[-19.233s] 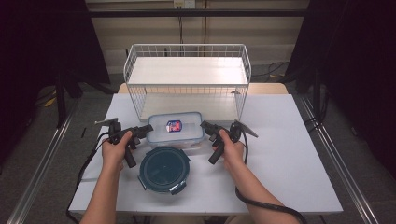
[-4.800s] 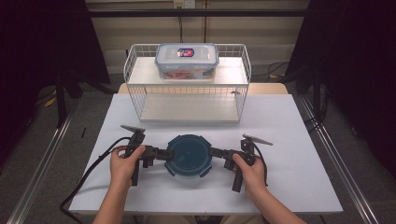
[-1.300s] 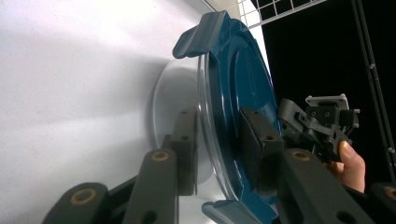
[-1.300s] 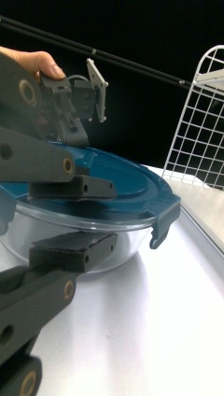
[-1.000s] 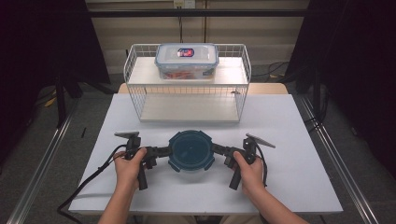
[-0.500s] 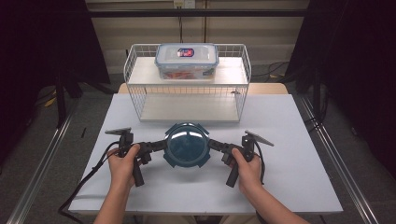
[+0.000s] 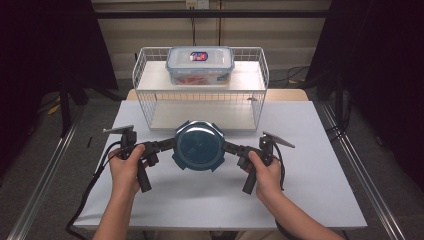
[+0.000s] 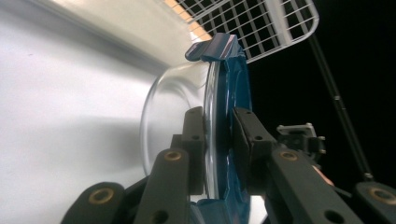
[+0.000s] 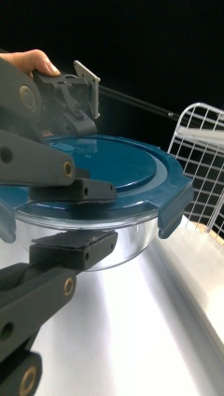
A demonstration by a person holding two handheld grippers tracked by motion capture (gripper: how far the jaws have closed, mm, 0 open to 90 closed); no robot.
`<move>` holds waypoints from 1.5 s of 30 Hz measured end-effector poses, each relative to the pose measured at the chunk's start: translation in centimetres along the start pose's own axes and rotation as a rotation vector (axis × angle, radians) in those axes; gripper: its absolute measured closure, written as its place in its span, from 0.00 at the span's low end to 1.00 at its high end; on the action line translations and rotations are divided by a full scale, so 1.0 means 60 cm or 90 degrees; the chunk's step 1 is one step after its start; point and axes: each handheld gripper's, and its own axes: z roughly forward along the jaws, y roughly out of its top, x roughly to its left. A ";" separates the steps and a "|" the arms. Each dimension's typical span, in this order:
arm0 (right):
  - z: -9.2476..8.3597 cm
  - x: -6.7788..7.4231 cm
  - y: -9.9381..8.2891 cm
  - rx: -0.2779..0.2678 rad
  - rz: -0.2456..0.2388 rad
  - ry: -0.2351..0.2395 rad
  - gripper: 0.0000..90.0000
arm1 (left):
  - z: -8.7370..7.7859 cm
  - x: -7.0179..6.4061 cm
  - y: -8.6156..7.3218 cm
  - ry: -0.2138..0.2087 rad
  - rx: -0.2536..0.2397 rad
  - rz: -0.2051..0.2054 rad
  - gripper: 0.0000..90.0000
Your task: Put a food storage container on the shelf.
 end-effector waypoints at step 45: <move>-0.008 0.173 0.135 -0.058 -0.066 0.081 0.84 | -0.013 -0.167 0.150 -0.074 -0.099 0.059 0.85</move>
